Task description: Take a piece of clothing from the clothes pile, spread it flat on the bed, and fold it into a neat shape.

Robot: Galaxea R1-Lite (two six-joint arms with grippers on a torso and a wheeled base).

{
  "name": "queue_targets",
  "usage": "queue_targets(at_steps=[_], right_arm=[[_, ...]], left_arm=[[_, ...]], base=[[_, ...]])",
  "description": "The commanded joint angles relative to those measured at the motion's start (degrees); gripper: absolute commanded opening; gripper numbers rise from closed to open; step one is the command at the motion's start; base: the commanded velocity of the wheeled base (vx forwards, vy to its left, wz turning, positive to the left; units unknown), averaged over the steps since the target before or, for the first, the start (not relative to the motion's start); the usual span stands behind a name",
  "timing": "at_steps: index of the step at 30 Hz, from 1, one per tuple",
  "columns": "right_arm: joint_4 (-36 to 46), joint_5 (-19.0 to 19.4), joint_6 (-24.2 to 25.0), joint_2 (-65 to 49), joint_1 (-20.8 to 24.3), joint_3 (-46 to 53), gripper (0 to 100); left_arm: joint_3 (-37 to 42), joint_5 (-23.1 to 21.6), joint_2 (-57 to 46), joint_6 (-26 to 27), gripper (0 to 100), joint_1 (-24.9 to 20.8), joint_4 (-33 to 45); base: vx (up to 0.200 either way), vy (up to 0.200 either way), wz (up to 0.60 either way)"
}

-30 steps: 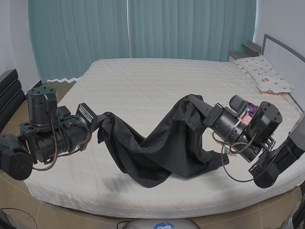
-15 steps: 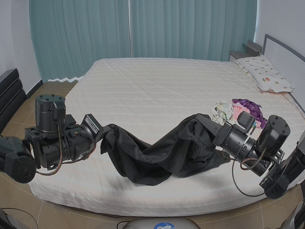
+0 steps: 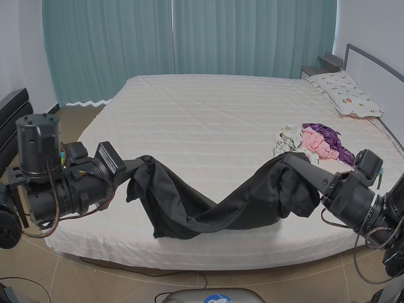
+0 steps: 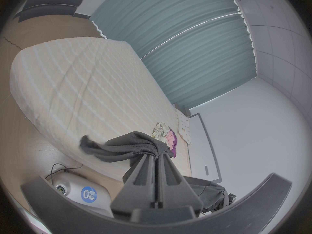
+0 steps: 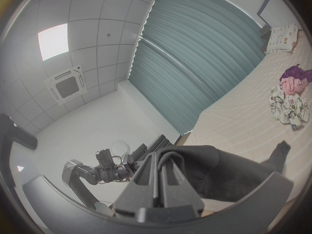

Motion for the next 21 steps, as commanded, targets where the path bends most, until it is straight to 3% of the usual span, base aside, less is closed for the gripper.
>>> queue_targets(at_steps=[1, 2, 3, 7, 9, 11, 18, 21], right_arm=[[14.0, 0.8, 0.4, -11.6, -5.7, -16.6, 0], [14.3, 0.8, 0.4, -11.6, -6.0, -17.1, 0], [17.7, 1.3, 0.9, -10.8, -9.5, -22.9, 0], [25.7, 4.3, 3.3, -4.6, -16.4, -34.7, 0], [26.5, 5.0, 3.3, -3.0, -17.5, -35.2, 0], [26.0, 5.9, 1.6, 6.1, -20.4, -37.5, 0], [23.2, 5.8, 1.9, 18.0, -23.6, -43.4, 0], [23.2, 6.1, 1.6, 20.7, -23.3, -44.3, 0]], left_arm=[[-2.7, 0.5, -8.0, 0.0, 0, 0.5, 0.9], [-2.8, 0.5, -7.9, 0.0, 0, 0.5, 0.9], [-4.1, 0.4, -7.5, 0.0, 0, 2.2, 0.9], [-8.4, 0.5, -2.1, 0.0, 0, 4.6, 1.4], [-8.7, 0.5, -1.3, 0.0, 0, 4.7, 1.4], [-10.0, 0.6, 3.8, -0.1, 0, 5.0, 1.1], [-13.5, 0.6, 14.8, -0.3, 0, 6.5, 0.8], [-15.0, 0.7, 17.8, -0.3, 0, 7.0, 0.8]], base=[[0.000, 0.000, 0.00], [0.000, 0.000, 0.00], [0.000, 0.000, 0.00], [0.000, 0.000, 0.00], [0.000, 0.000, 0.00], [0.000, 0.000, 0.00], [0.000, 0.000, 0.00], [0.200, 0.000, 0.00]])
